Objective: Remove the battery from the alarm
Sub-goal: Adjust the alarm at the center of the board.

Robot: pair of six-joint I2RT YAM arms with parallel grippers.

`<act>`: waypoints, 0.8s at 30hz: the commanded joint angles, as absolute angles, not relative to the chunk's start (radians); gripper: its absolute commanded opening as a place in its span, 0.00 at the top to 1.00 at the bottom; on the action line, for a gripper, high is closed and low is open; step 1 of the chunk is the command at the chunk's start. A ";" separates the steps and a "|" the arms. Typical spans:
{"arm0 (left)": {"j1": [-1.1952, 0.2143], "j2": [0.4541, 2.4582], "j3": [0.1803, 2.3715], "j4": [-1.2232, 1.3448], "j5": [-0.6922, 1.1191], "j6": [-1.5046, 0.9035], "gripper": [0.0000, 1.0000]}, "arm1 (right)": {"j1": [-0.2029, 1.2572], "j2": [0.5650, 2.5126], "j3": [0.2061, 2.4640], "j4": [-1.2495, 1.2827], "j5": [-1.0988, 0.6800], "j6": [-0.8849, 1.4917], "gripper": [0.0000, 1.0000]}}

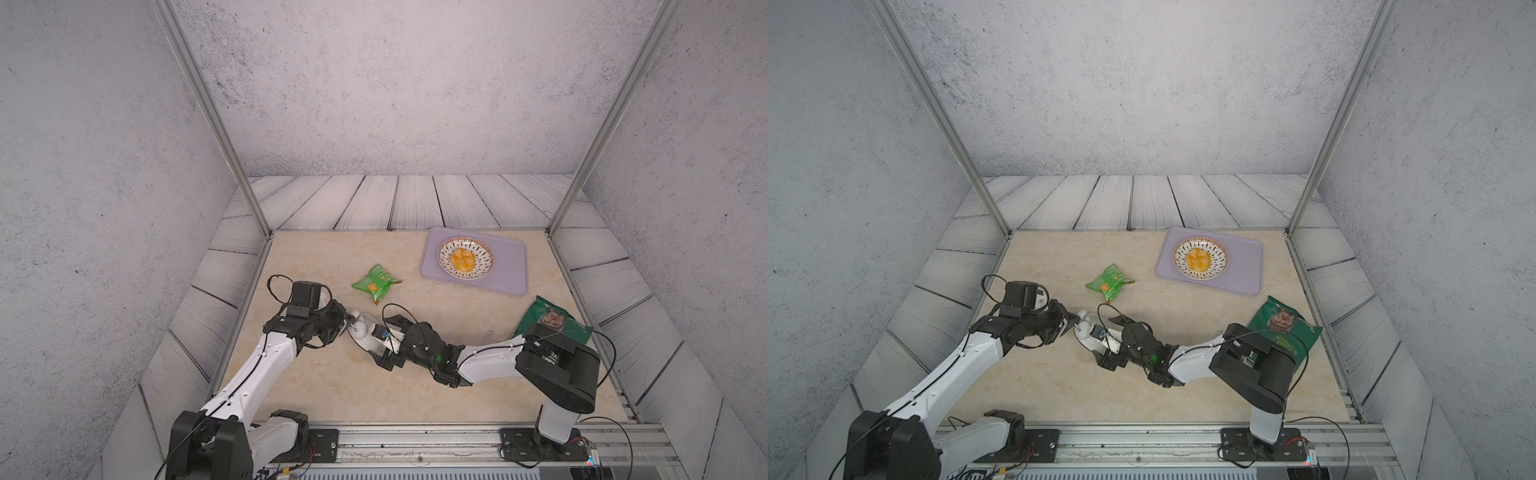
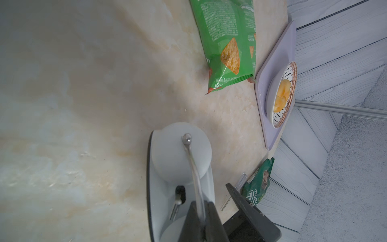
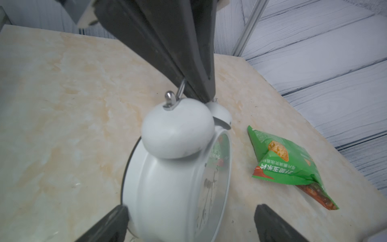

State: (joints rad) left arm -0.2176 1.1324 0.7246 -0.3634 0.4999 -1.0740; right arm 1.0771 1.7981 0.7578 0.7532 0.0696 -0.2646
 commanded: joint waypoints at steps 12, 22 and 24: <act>-0.264 1.200 0.736 -0.218 0.589 -1.173 1.00 | 1.082 1.856 0.763 0.849 0.100 -0.251 0.07; -0.265 1.223 0.757 -0.211 0.595 -1.169 1.00 | 1.080 1.865 0.725 0.888 0.154 -0.222 0.06; -0.265 1.219 0.755 -0.213 0.597 -1.171 1.00 | 1.080 1.888 0.738 0.895 0.176 -0.239 0.10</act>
